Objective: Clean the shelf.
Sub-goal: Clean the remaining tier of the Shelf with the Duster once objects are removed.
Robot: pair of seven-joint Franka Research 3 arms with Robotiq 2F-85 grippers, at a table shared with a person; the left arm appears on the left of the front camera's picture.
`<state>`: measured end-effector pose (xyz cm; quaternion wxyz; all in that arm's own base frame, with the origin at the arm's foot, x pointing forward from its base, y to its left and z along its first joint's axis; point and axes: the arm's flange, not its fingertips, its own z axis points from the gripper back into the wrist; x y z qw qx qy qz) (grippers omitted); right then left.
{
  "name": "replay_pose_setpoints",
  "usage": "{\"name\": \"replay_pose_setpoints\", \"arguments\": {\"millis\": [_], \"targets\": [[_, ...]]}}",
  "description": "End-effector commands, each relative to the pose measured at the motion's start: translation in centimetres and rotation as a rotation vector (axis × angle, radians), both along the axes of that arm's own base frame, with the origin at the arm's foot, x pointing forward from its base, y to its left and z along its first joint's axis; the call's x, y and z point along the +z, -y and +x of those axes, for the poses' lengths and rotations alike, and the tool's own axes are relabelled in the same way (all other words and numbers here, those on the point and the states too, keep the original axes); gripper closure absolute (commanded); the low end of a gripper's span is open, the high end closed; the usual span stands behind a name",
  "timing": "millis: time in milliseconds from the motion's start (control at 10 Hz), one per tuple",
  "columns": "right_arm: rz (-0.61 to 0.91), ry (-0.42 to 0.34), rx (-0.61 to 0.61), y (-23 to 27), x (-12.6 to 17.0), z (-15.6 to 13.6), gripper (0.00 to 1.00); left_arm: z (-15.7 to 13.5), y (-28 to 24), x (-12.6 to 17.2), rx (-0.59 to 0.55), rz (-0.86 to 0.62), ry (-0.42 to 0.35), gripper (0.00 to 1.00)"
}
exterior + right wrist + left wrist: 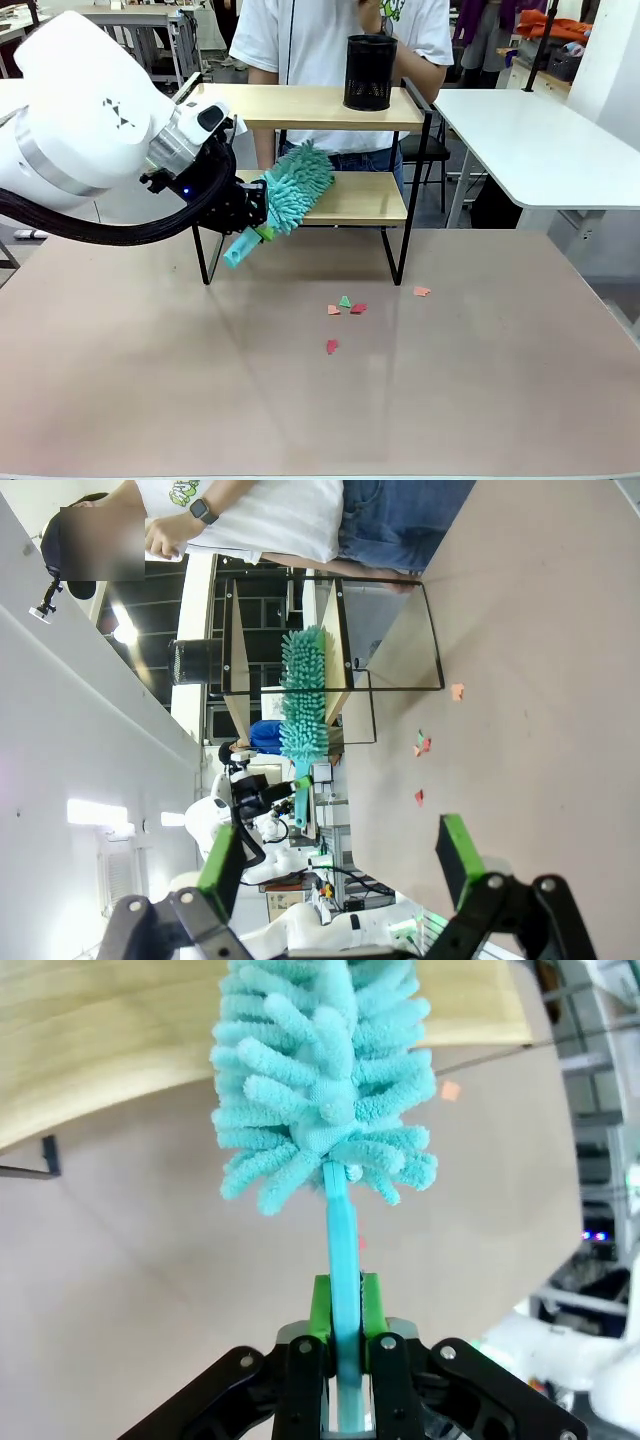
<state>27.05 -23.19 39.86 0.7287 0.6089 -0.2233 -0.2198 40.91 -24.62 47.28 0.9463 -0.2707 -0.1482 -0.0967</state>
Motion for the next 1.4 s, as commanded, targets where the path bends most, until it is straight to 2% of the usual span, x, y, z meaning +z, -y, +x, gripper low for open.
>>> {"name": "replay_pose_setpoints", "arguments": {"millis": [0,200,300,500,600,900,1100,1300], "targets": [[-0.002,0.014,0.006,0.0,0.2,0.0,0.0,-0.8,-1.3,0.1,-0.226,-0.005,0.002,0.88],[-0.002,0.014,0.006,0.0,0.2,0.0,0.0,-2.5,-2.0,0.0,-0.501,0.028,-0.01,0.88],[-0.002,0.014,0.006,0.0,0.2,0.0,0.0,-3.2,-2.6,0.3,-0.621,0.0,-0.05,0.88],[-0.002,0.014,0.006,0.0,0.2,0.0,0.0,-4.4,-4.3,1.5,-0.775,-0.07,-0.12,0.88],[-0.002,0.014,0.006,0.0,0.2,0.0,0.0,-4.8,-5.1,2.1,-0.808,-0.094,-0.13,0.88],[-0.002,0.014,0.006,0.0,0.2,0.0,0.0,-4.7,-5.8,2.6,-0.793,-0.112,-0.128,0.88],[-0.002,0.014,0.006,0.0,0.2,0.0,0.0,-5.4,-7.0,3.1,-0.797,-0.134,-0.18,0.88],[-0.002,0.014,0.006,0.0,0.2,0.0,0.0,-8.6,-14.4,5.2,-0.81,-0.197,-0.246,0.88]]}}
